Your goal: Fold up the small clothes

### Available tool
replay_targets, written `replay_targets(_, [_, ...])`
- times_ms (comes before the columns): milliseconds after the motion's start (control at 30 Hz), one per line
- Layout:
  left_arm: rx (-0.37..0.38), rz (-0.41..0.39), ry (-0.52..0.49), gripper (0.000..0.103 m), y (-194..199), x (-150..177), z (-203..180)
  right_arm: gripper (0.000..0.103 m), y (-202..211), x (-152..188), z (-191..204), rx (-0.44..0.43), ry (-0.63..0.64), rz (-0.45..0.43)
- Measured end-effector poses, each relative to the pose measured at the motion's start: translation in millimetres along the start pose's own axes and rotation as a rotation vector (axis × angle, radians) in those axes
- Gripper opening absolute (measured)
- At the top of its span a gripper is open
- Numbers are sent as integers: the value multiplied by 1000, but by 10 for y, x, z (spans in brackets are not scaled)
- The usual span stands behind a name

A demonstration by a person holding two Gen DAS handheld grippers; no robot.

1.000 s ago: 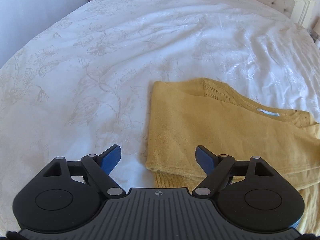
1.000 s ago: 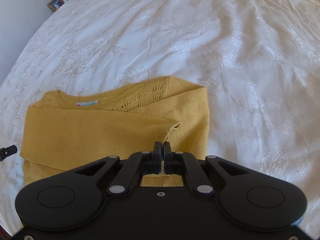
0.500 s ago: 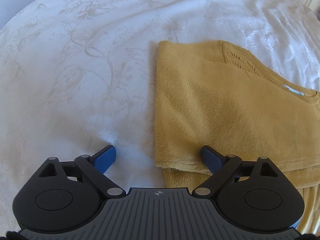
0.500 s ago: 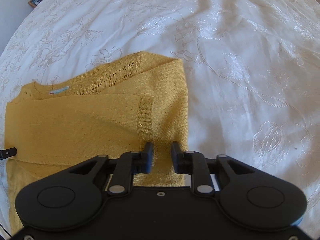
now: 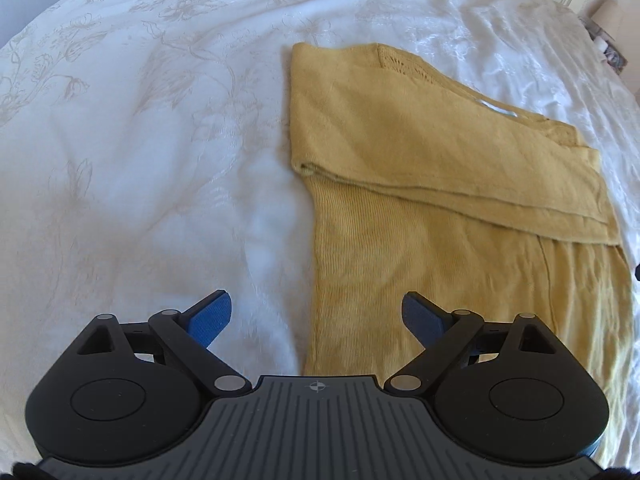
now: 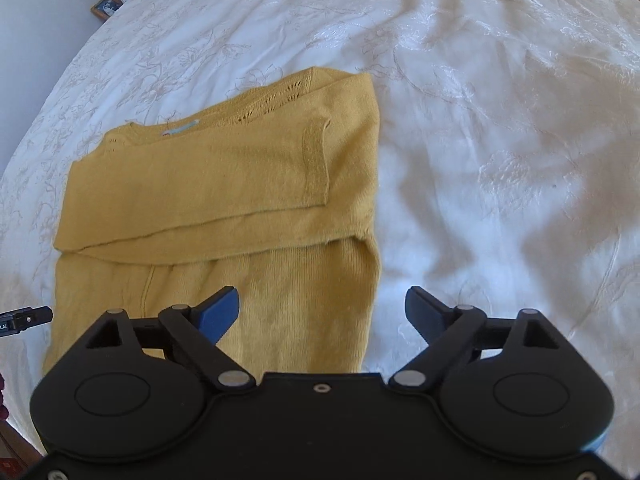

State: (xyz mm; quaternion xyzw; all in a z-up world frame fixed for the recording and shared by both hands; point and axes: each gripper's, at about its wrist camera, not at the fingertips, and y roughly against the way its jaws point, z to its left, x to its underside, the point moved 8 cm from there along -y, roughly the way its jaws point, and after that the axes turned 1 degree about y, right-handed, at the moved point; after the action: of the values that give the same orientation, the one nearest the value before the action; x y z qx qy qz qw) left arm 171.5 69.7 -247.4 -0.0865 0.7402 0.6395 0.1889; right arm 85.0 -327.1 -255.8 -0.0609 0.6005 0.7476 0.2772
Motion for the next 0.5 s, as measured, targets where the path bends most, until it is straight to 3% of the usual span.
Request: replay_targets(500, [42, 82, -16, 93, 326, 1073, -10, 93, 310, 1368, 29, -103, 75, 211])
